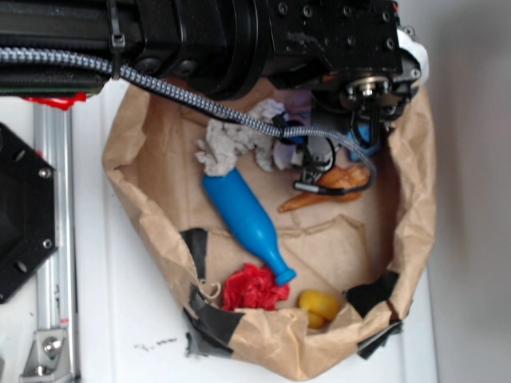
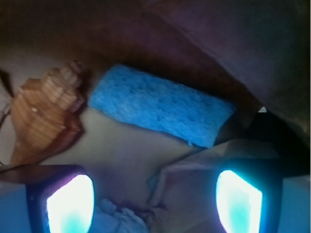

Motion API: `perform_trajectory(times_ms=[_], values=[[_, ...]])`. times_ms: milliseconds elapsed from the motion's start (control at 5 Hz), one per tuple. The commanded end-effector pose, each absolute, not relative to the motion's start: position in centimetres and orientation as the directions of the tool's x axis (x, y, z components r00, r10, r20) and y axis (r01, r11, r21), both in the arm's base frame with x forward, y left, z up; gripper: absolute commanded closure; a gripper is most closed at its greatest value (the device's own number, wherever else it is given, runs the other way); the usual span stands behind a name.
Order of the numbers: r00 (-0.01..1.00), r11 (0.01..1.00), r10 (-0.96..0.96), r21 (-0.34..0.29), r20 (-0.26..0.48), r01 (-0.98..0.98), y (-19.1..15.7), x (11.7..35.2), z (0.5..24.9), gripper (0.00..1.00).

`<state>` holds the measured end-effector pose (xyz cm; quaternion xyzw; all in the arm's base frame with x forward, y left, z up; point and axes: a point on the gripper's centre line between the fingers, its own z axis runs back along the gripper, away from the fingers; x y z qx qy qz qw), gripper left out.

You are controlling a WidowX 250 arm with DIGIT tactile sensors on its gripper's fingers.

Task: Grab the blue sponge.

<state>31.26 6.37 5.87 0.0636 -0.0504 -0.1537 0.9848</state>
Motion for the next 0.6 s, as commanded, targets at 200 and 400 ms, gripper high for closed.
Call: perform_trajectory(times_ms=[200,400], values=[[0.811,0.795,-0.582,0.252,0.064,0.551,4.2,33.4,4.5,0.0],[0.823,0.82,-0.567,0.125,0.044,0.559,4.4,33.3,3.3,0.0]])
